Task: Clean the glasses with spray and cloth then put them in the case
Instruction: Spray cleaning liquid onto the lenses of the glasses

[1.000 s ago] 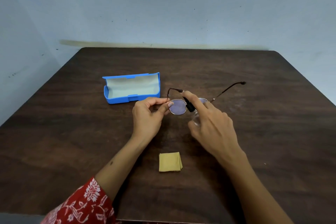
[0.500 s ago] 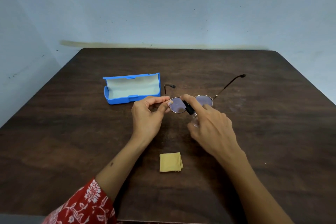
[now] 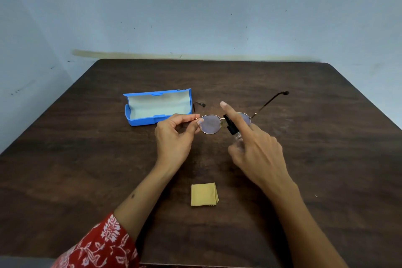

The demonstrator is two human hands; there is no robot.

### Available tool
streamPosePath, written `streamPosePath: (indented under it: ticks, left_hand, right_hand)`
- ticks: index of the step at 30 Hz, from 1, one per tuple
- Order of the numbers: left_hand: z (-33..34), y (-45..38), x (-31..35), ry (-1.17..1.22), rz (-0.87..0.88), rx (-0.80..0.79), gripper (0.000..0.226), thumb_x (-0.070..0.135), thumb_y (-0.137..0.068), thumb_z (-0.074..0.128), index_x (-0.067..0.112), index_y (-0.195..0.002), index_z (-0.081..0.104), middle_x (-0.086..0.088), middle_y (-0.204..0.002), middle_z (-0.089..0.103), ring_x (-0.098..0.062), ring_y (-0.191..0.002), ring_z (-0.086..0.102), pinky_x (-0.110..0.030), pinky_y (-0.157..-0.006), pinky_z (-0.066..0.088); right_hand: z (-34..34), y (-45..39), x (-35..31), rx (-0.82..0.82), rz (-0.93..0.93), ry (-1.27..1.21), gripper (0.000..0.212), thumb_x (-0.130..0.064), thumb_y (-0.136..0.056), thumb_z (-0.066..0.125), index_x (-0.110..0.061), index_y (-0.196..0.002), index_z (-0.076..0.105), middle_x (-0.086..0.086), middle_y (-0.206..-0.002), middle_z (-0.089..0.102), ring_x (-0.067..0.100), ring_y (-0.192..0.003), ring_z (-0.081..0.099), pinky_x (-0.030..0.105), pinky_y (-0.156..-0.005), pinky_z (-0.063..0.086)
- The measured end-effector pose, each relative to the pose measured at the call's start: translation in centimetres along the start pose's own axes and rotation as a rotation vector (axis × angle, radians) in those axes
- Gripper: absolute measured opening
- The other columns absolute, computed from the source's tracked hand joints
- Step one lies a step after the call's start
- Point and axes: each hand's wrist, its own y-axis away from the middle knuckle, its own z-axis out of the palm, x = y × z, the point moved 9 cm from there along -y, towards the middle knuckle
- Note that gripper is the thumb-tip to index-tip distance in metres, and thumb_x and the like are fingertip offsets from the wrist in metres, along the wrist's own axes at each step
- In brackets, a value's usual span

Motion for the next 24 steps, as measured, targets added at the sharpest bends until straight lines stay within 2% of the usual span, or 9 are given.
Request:
streamPosePath:
  ticks: [3,7,12,15,18,21,24]
  left_hand:
    - [-0.5,-0.3,0.0,0.014,-0.015,0.033,0.02,0.004,-0.078,0.073,0.024,-0.08,0.07,0.003,-0.083,0.072,-0.013,-0.079,0.071,-0.031,-0.075,0.057]
    - [-0.9,-0.5,0.0,0.012,-0.02,0.056,0.02,0.004,-0.078,0.072,0.024,-0.08,0.07,-0.001,-0.085,0.072,-0.014,-0.079,0.071,-0.03,-0.076,0.058]
    - [-0.9,-0.6,0.2,0.019,-0.02,0.064,0.017,0.003,-0.079,0.071,0.019,-0.084,0.07,-0.008,-0.086,0.072,-0.013,-0.077,0.07,-0.024,-0.074,0.058]
    - [-1.0,-0.5,0.3,0.022,-0.018,0.065,0.016,0.002,-0.079,0.071,0.017,-0.087,0.07,-0.008,-0.086,0.072,-0.012,-0.077,0.07,-0.022,-0.073,0.058]
    - [-1.0,-0.5,0.3,0.014,-0.021,0.067,0.015,0.004,-0.079,0.071,0.015,-0.088,0.07,-0.007,-0.087,0.072,-0.013,-0.078,0.071,-0.024,-0.074,0.058]
    - [-1.2,-0.5,0.4,0.002,-0.012,0.078,0.014,0.004,-0.08,0.071,0.014,-0.09,0.07,-0.005,-0.086,0.072,-0.011,-0.077,0.071,-0.023,-0.074,0.058]
    - [-1.5,-0.7,0.5,-0.011,-0.006,0.097,0.015,0.004,-0.08,0.071,0.015,-0.091,0.07,0.001,-0.083,0.071,-0.007,-0.075,0.071,-0.018,-0.07,0.057]
  right_hand:
    - [-0.7,0.0,1.6,0.037,0.082,-0.012,0.082,-0.018,-0.078,0.05,-0.061,-0.135,0.009,-0.001,-0.081,0.054,0.026,-0.065,0.056,0.035,-0.058,0.047]
    - [-1.5,0.1,2.6,0.07,0.114,0.033,0.072,-0.017,-0.076,0.052,-0.052,-0.132,0.022,-0.002,-0.08,0.056,0.025,-0.065,0.057,0.03,-0.055,0.042]
    - [-1.6,-0.1,2.5,0.102,0.109,0.033,0.078,-0.017,-0.077,0.052,-0.055,-0.136,0.017,-0.003,-0.079,0.054,0.025,-0.064,0.055,0.031,-0.054,0.042]
    - [-1.6,0.0,2.8,0.105,0.127,0.037,0.067,-0.017,-0.077,0.051,-0.05,-0.13,0.026,-0.001,-0.076,0.055,0.026,-0.063,0.054,0.03,-0.055,0.037]
    - [-1.5,0.1,3.1,0.12,0.137,-0.001,0.064,-0.016,-0.077,0.052,-0.049,-0.126,0.028,-0.001,-0.08,0.058,0.025,-0.065,0.056,0.031,-0.057,0.041]
    - [-2.4,0.0,3.0,0.222,0.106,-0.067,0.076,-0.016,-0.075,0.056,-0.051,-0.133,0.024,-0.003,-0.079,0.057,0.02,-0.062,0.055,0.031,-0.056,0.044]
    - [-3.4,0.4,3.3,0.353,0.093,-0.185,0.078,-0.02,-0.071,0.061,-0.042,-0.137,0.025,-0.012,-0.075,0.057,0.005,-0.059,0.053,0.022,-0.055,0.043]
